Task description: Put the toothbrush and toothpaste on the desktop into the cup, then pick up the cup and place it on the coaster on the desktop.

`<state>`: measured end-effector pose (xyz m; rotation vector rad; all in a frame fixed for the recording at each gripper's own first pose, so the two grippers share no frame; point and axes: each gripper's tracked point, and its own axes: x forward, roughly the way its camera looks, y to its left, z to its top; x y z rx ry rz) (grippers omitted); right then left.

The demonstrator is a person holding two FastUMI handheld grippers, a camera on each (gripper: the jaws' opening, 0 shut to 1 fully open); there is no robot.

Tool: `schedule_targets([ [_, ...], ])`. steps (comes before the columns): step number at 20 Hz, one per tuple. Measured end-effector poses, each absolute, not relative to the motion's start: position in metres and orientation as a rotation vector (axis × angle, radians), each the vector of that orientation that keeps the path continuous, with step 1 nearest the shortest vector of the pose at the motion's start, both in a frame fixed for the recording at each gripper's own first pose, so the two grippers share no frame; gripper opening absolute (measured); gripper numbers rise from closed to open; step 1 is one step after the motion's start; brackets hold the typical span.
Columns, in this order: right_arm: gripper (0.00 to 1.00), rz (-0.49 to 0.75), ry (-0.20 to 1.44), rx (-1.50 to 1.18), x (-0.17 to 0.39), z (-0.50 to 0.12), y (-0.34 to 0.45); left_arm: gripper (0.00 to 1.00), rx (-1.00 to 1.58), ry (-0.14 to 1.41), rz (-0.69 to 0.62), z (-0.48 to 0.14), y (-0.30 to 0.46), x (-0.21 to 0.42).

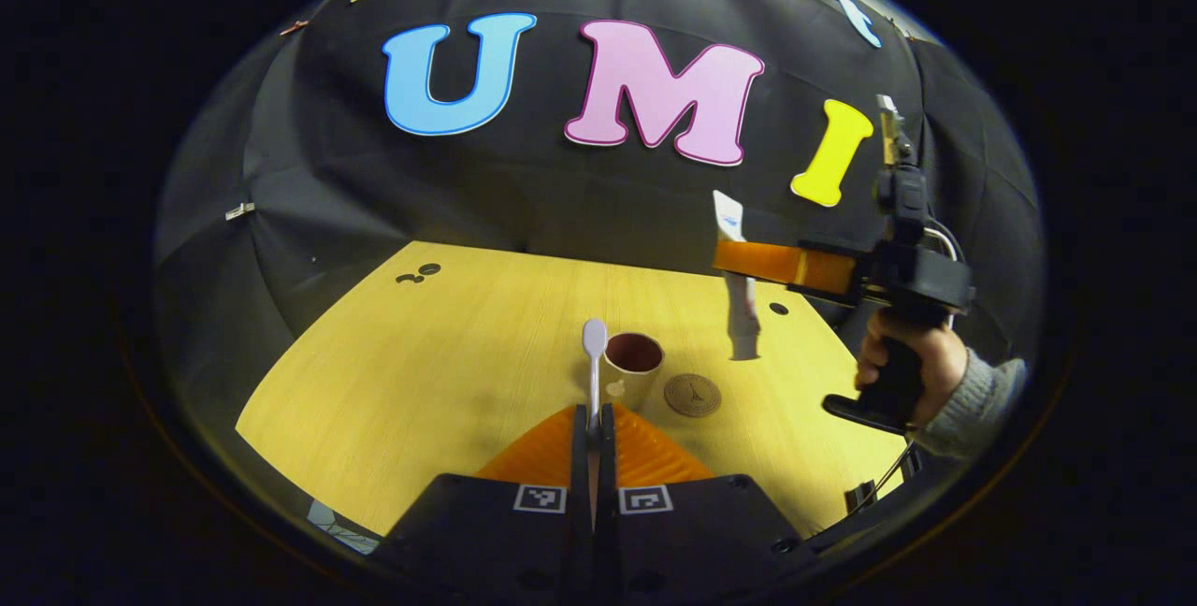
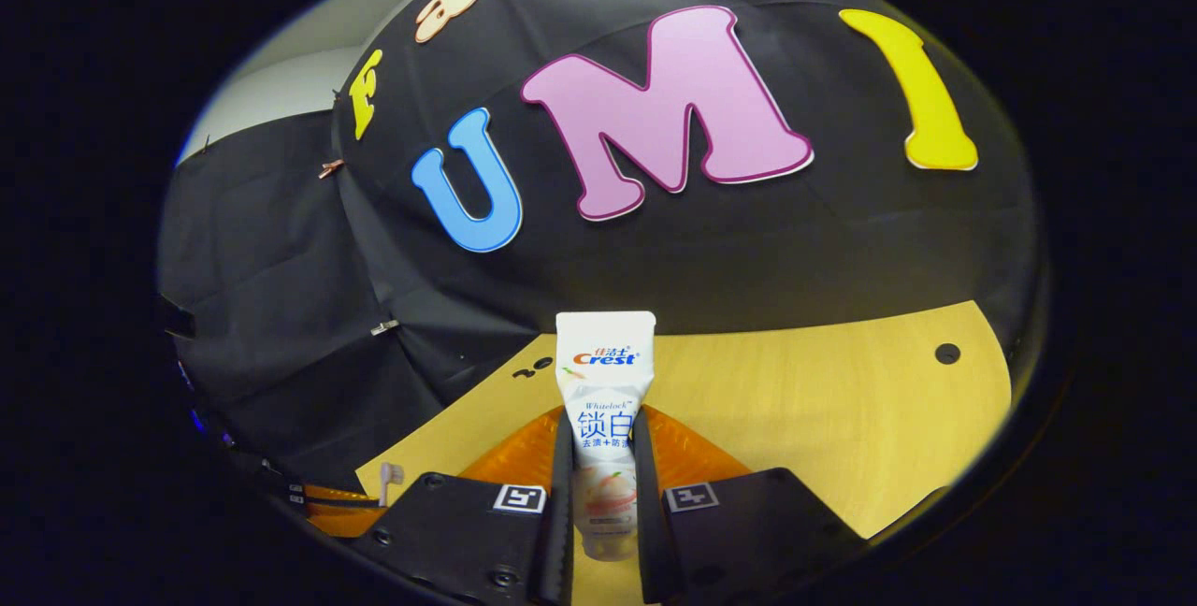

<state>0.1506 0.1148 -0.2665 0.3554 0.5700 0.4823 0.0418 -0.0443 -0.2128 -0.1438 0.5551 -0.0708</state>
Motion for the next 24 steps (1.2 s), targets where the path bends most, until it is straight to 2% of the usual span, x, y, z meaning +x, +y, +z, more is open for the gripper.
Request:
schedule_targets([
  [11, 0.31, 0.579, 0.6, 0.343, 0.195, -0.359, 0.17, 0.06, -0.189, 0.572, 0.086, -0.213, -0.032, 0.035],
  [17, 0.31, 0.605, 0.611, 0.294, 0.194, -0.386, 0.172, 0.06, -0.193, 0.597, 0.104, -0.225, -0.037, 0.039],
  [18, 0.26, 0.607, 0.611, 0.287, 0.194, -0.388, 0.172, 0.06, -0.194, 0.599, 0.105, -0.225, -0.038, 0.042],
  [19, 0.31, 0.603, 0.614, 0.278, 0.194, -0.391, 0.171, 0.06, -0.194, 0.601, 0.102, -0.226, -0.04, 0.044],
  [20, 0.26, 0.603, 0.618, 0.271, 0.193, -0.392, 0.171, 0.06, -0.194, 0.6, 0.097, -0.226, -0.042, 0.045],
  [21, 0.26, 0.601, 0.625, 0.266, 0.193, -0.394, 0.17, 0.06, -0.193, 0.6, 0.091, -0.227, -0.043, 0.047],
  [22, 0.34, 0.605, 0.63, 0.263, 0.191, -0.395, 0.17, 0.06, -0.192, 0.6, 0.086, -0.227, -0.043, 0.048],
  [23, 0.28, 0.61, 0.634, 0.26, 0.189, -0.397, 0.17, 0.06, -0.191, 0.6, 0.081, -0.228, -0.043, 0.05],
  [24, 0.35, 0.619, 0.637, 0.257, 0.186, -0.398, 0.171, 0.06, -0.191, 0.599, 0.077, -0.228, -0.043, 0.051],
])
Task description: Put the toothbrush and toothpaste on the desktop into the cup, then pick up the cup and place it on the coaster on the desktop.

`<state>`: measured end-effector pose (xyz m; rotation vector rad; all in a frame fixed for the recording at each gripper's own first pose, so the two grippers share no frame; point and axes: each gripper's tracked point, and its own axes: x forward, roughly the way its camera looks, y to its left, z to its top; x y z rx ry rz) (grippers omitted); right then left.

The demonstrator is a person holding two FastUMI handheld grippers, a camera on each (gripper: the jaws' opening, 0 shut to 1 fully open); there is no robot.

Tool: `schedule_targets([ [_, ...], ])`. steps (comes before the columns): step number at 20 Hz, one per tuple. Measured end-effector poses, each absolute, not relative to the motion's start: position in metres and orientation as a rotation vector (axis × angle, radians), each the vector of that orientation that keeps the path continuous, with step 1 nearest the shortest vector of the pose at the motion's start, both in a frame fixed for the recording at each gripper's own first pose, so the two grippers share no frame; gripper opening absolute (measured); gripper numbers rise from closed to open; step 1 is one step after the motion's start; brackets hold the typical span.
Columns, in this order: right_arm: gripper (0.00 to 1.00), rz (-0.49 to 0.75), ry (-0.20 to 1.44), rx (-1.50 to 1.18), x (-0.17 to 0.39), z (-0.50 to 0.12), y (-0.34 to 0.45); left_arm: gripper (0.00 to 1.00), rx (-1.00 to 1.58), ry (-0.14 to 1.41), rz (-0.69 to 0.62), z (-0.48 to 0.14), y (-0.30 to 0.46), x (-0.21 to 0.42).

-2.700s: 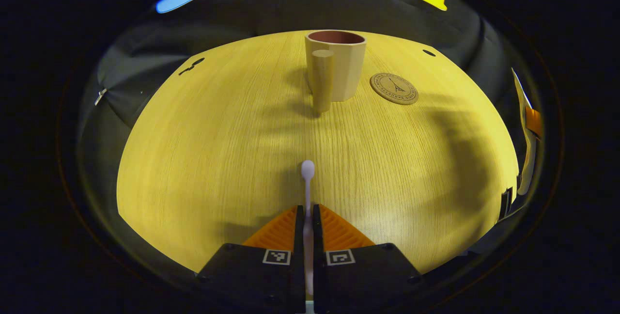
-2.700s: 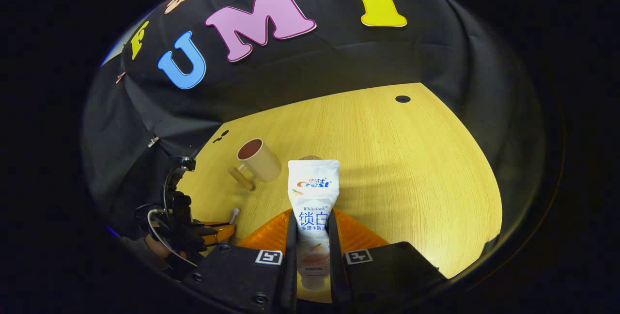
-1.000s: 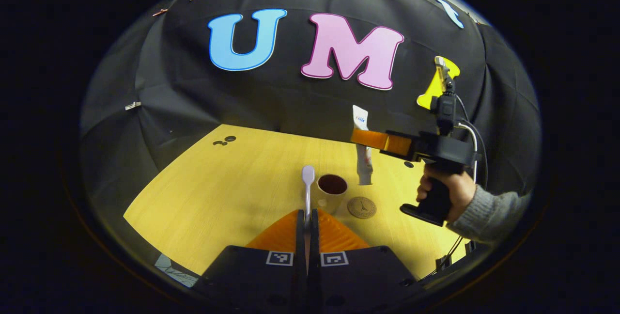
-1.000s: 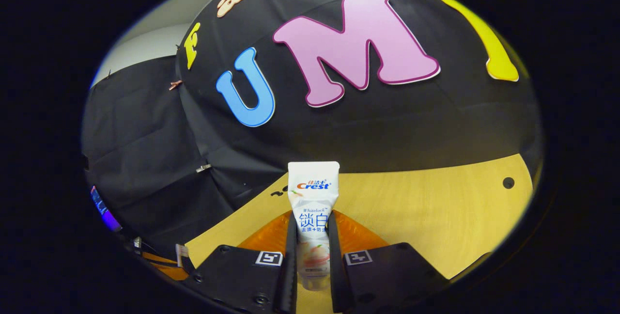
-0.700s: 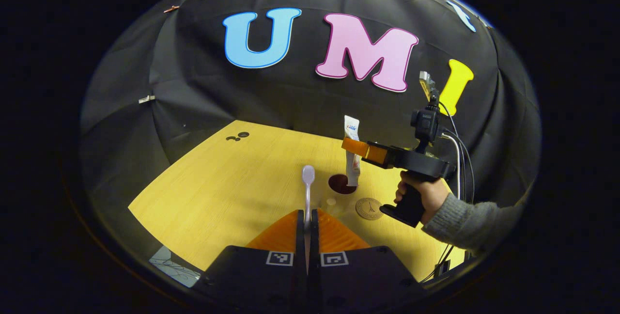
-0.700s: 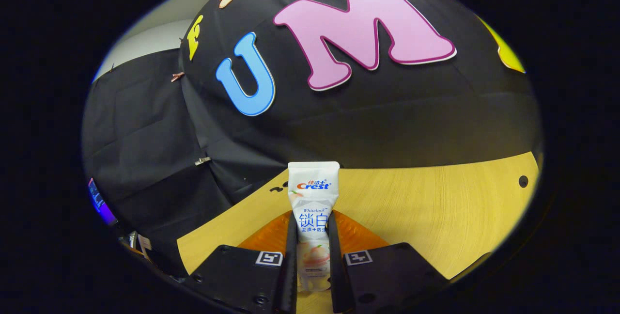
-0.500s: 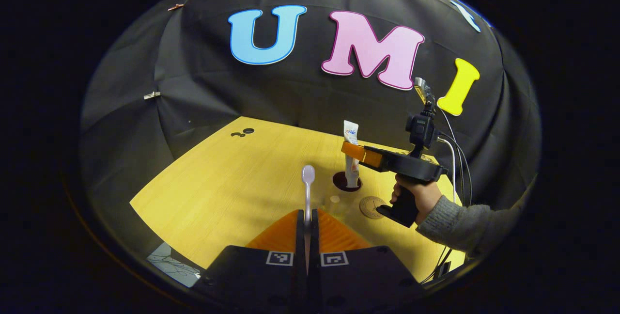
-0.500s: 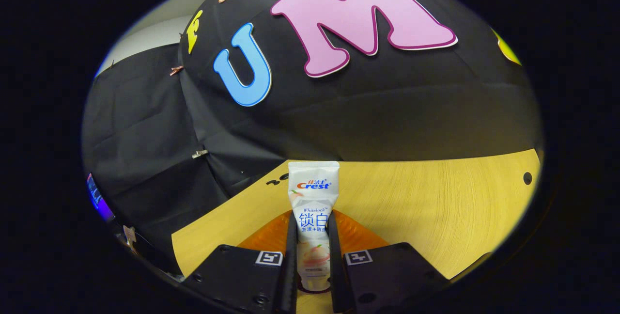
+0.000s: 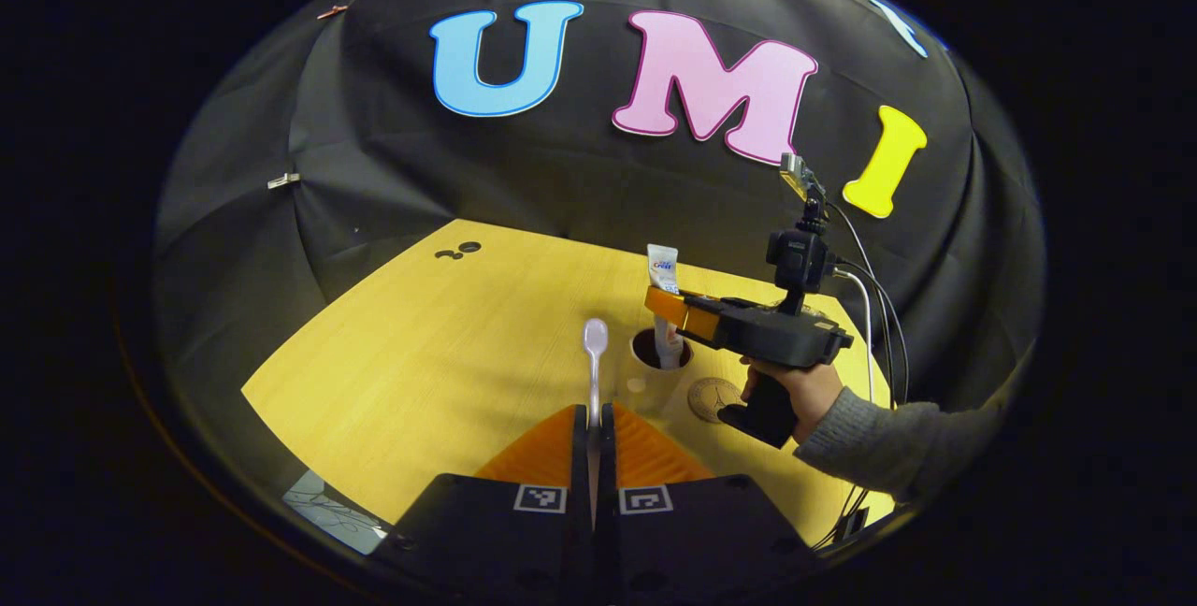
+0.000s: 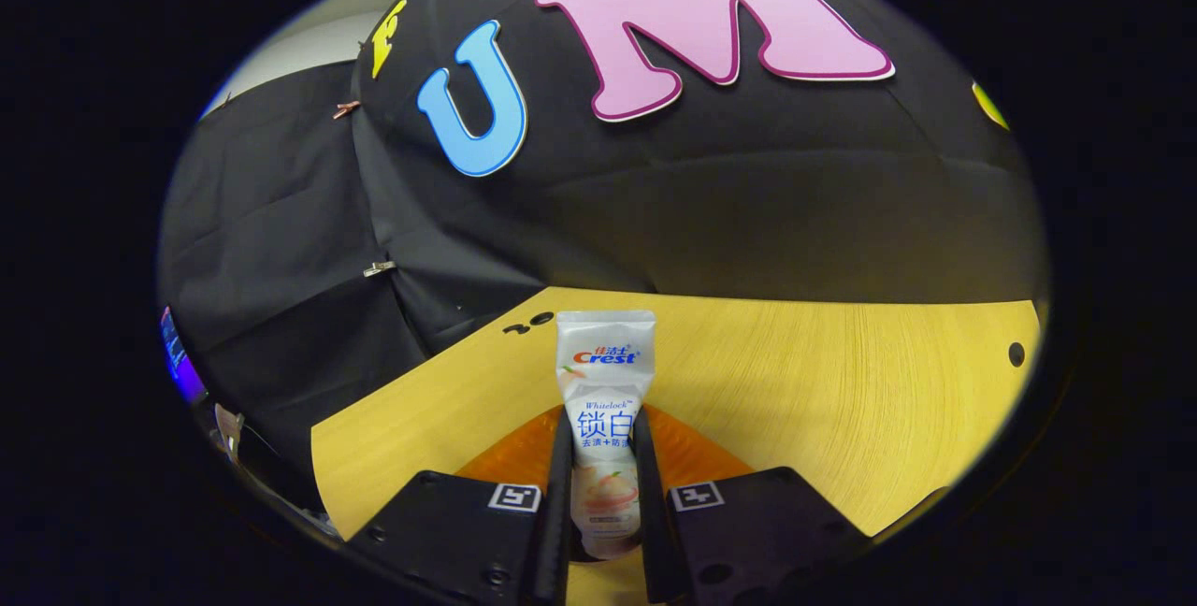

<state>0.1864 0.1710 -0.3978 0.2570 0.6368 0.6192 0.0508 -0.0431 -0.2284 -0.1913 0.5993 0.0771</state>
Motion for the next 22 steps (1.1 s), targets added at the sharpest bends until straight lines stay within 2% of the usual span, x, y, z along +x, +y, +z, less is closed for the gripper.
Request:
schedule_targets([
  [10, 0.45, 0.653, 0.689, 0.198, 0.161, -0.407, 0.177, 0.06, -0.209, 0.614, 0.048, -0.234, -0.044, 0.063],
  [11, 0.36, 0.655, 0.695, 0.19, 0.157, -0.407, 0.176, 0.06, -0.208, 0.614, 0.045, -0.234, -0.045, 0.064],
  [12, 0.41, 0.654, 0.69, 0.185, 0.155, -0.404, 0.175, 0.06, -0.206, 0.614, 0.04, -0.233, -0.045, 0.063],
  [13, 0.51, 0.648, 0.679, 0.182, 0.157, -0.401, 0.174, 0.06, -0.208, 0.609, 0.031, -0.232, -0.047, 0.064],
  [15, 0.52, 0.624, 0.656, 0.189, 0.165, -0.389, 0.167, 0.06, -0.22, 0.587, 0.007, -0.227, -0.052, 0.069],
  [16, 0.45, 0.616, 0.651, 0.202, 0.167, -0.385, 0.164, 0.06, -0.23, 0.573, -0.003, -0.223, -0.053, 0.073],
  [17, 0.56, 0.61, 0.652, 0.215, 0.167, -0.382, 0.161, 0.06, -0.241, 0.558, -0.009, -0.221, -0.054, 0.077],
  [18, 0.47, 0.601, 0.657, 0.228, 0.167, -0.38, 0.157, 0.06, -0.254, 0.545, -0.015, -0.218, -0.056, 0.082],
  [20, 0.58, 0.586, 0.671, 0.284, 0.166, -0.368, 0.147, 0.06, -0.276, 0.521, -0.025, -0.214, -0.057, 0.094],
  [22, 0.59, 0.565, 0.652, 0.341, 0.167, -0.348, 0.135, 0.06, -0.294, 0.494, -0.033, -0.21, -0.058, 0.108],
])
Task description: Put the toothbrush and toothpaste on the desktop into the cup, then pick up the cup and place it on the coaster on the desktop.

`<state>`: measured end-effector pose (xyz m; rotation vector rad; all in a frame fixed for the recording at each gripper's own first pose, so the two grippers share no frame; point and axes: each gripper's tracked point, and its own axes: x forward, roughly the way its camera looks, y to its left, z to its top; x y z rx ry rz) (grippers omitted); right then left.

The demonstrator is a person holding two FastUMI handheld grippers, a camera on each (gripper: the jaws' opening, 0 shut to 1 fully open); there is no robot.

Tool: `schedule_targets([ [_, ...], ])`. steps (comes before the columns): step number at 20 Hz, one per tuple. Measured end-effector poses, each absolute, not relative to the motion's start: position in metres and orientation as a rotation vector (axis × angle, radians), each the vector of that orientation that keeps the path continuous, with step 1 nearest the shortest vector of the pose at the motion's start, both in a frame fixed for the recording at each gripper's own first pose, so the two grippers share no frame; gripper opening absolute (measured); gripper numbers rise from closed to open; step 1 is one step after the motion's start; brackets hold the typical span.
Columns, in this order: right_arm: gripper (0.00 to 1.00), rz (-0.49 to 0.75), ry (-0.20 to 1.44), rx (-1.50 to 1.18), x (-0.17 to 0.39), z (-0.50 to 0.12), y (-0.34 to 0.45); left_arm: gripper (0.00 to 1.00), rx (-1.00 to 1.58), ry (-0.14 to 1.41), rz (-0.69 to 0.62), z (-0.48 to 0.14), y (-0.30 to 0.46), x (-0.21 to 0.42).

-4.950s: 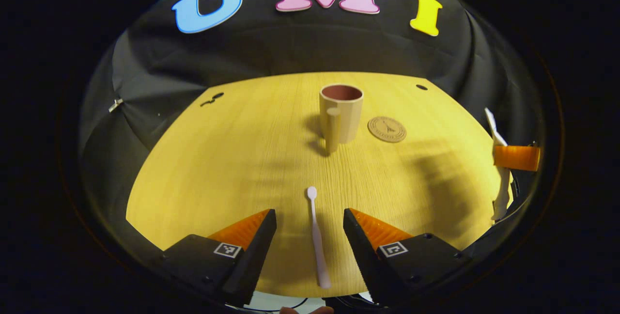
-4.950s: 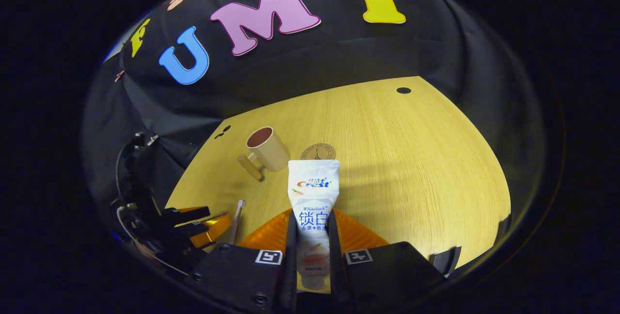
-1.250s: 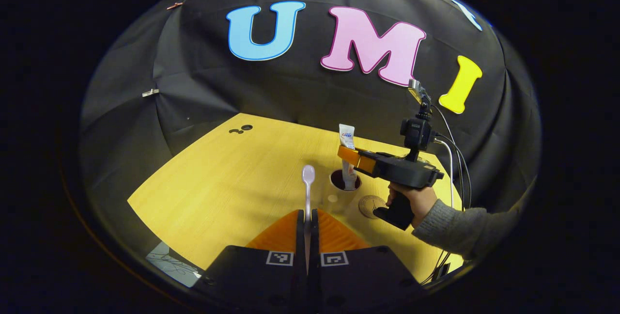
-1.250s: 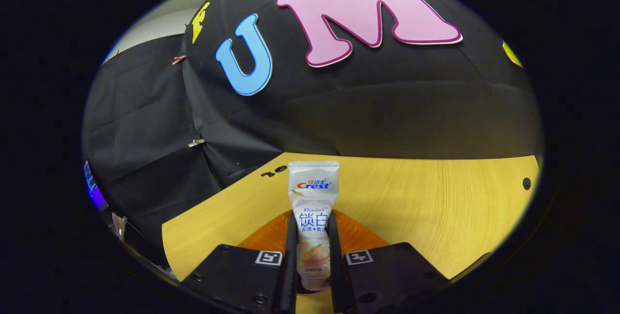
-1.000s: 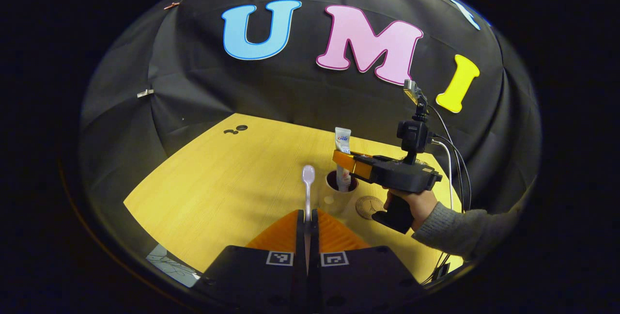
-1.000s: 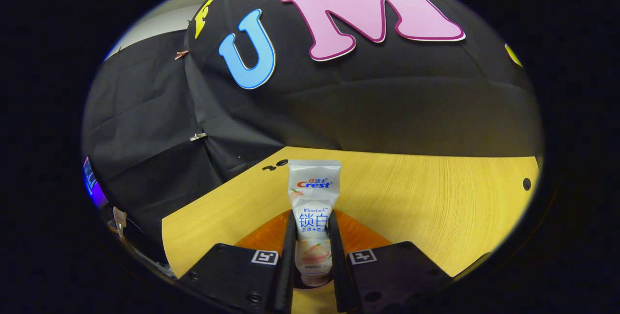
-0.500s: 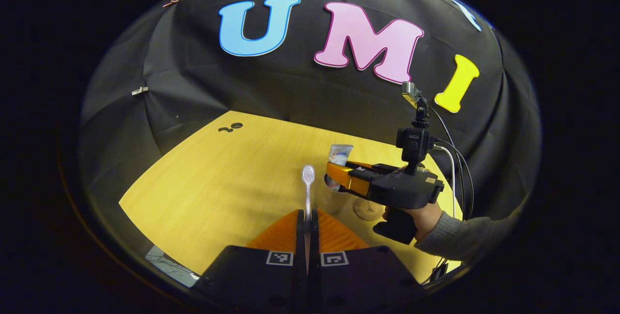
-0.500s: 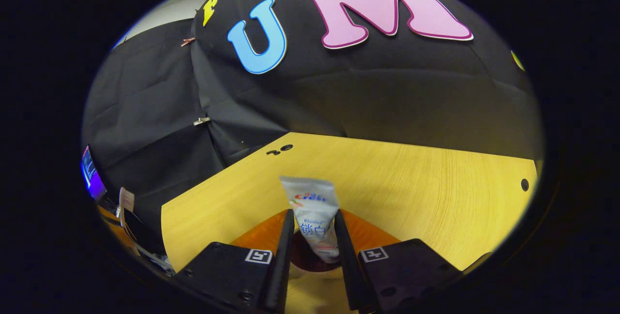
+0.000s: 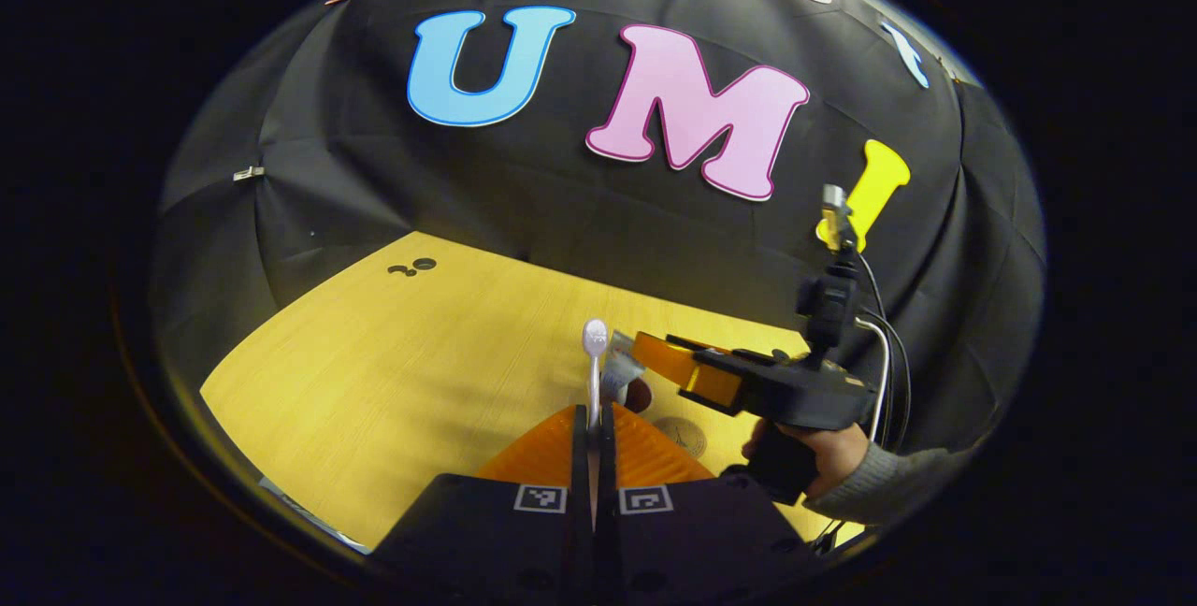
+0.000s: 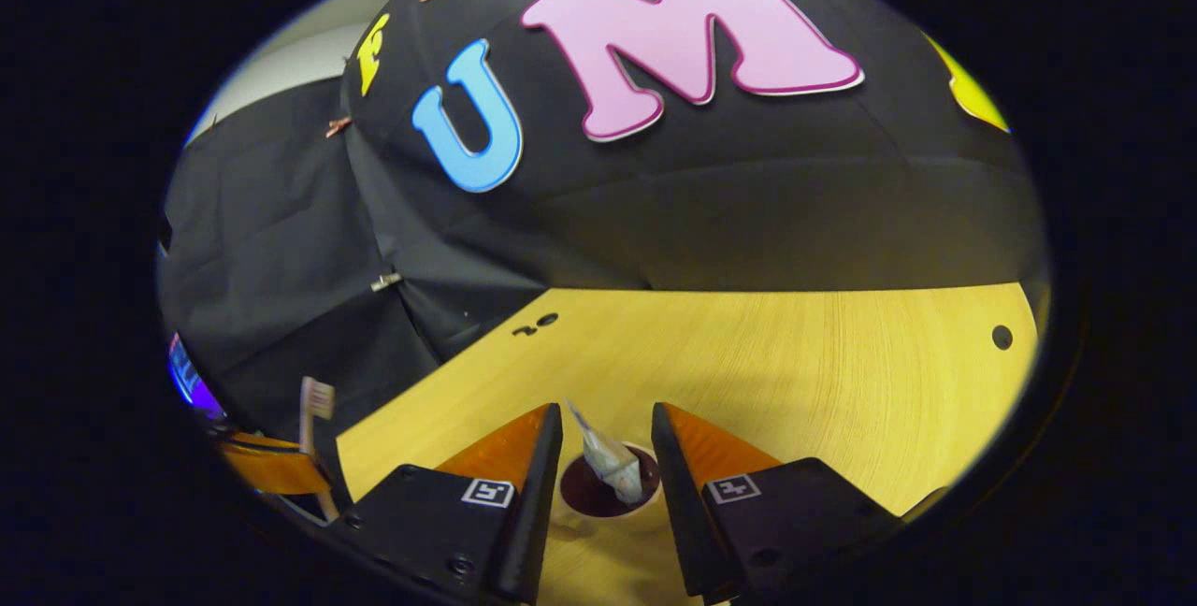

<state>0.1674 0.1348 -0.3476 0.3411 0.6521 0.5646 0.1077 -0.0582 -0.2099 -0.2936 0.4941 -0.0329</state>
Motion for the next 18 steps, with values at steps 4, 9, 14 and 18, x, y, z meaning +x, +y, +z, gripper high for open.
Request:
schedule_targets([
  [4, 0.59, 0.543, 0.636, 0.33, 0.153, -0.329, 0.101, 0.06, -0.335, 0.439, -0.056, -0.201, -0.063, 0.138],
  [9, 0.59, 0.508, 0.698, 0.308, 0.118, -0.342, 0.067, 0.06, -0.372, 0.35, -0.065, -0.186, -0.066, 0.177],
  [14, 0.59, 0.487, 0.807, 0.312, 0.071, -0.369, 0.051, 0.06, -0.406, 0.241, -0.047, -0.173, -0.066, 0.219],
  [18, 0.59, 0.471, 0.852, 0.321, 0.048, -0.377, 0.04, 0.06, -0.435, 0.172, -0.019, -0.182, -0.069, 0.248],
])
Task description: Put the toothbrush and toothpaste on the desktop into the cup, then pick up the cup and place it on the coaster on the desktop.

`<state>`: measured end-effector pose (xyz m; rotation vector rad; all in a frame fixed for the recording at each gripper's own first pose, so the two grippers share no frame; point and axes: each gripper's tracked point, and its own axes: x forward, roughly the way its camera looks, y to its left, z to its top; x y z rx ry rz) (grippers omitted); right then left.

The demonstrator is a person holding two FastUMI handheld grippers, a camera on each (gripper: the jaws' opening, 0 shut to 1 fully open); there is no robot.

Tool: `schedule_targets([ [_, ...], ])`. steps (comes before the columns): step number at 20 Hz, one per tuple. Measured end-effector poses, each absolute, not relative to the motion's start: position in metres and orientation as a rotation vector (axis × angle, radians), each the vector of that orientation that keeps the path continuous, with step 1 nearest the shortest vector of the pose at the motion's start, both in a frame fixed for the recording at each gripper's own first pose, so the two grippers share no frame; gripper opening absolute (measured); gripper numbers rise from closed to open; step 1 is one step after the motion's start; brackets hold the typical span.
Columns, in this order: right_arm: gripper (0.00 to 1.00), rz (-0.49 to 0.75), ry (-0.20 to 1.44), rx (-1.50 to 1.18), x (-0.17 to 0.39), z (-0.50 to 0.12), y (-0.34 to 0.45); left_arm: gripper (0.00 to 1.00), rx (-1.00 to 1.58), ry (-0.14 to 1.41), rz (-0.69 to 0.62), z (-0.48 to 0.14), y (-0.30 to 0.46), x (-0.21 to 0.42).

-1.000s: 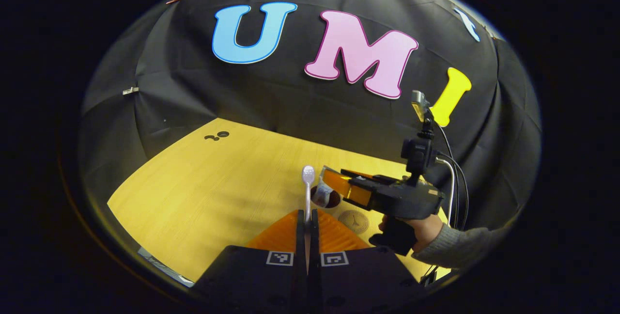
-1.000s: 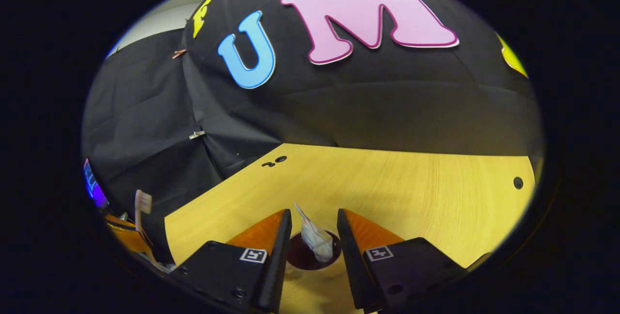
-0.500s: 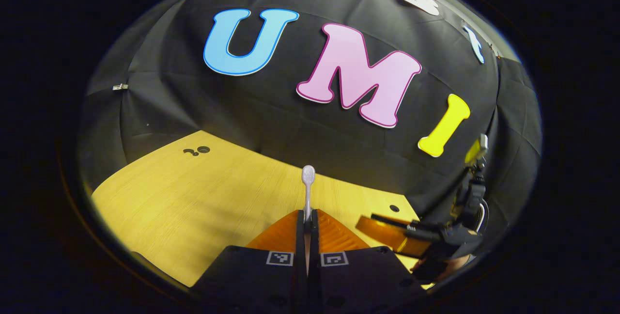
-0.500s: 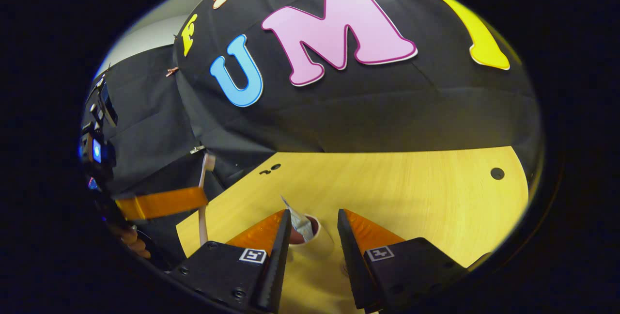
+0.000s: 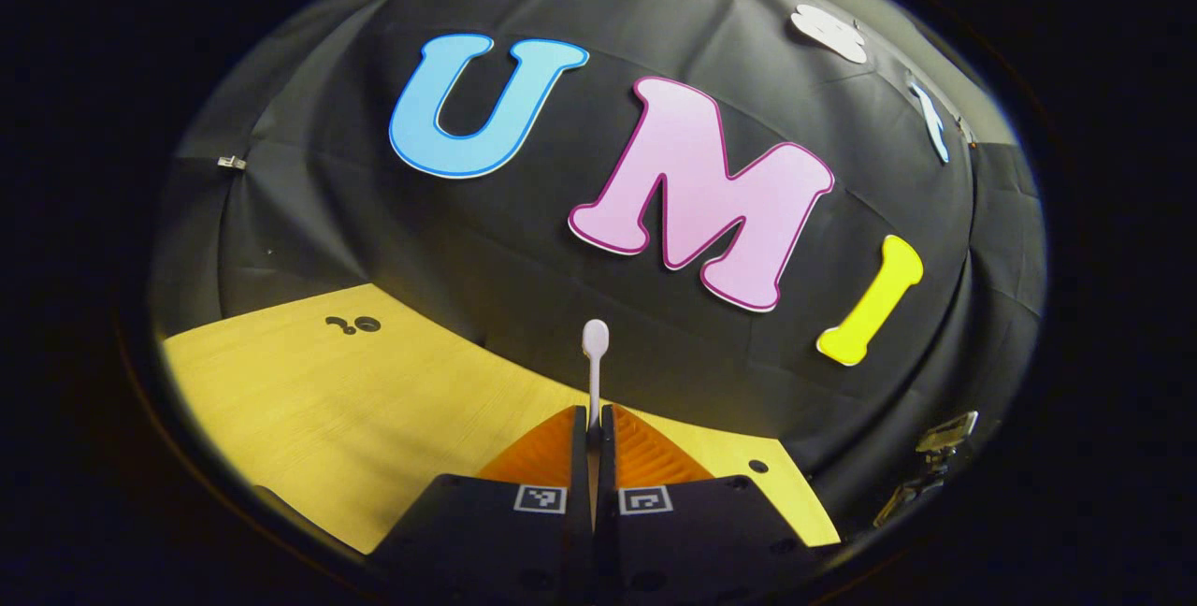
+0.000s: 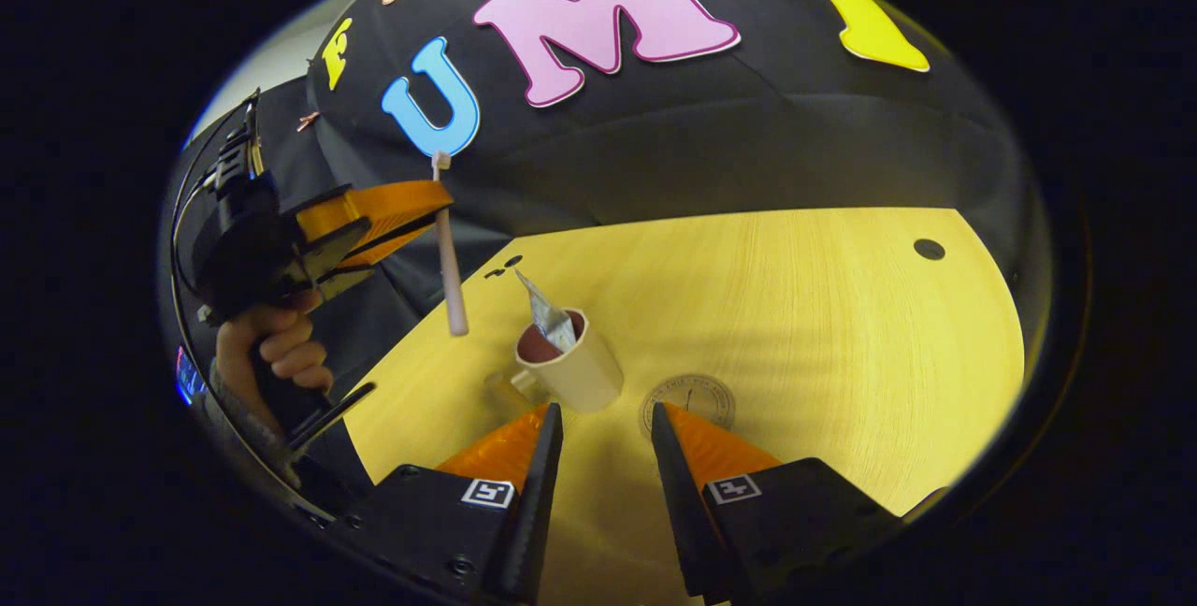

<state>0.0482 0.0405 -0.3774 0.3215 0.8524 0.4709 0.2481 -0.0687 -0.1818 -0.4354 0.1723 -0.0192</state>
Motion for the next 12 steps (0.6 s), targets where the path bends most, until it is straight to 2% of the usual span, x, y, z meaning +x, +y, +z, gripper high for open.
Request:
schedule_targets([
  [8, 0.59, 0.389, 0.882, 0.329, 0.029, -0.383, 0.003, 0.06, -0.464, 0.142, 0.161, -0.233, -0.041, 0.275],
  [12, 0.59, 0.364, 0.883, 0.331, 0.026, -0.383, -0.009, 0.06, -0.472, 0.165, 0.179, -0.262, -0.047, 0.274],
])
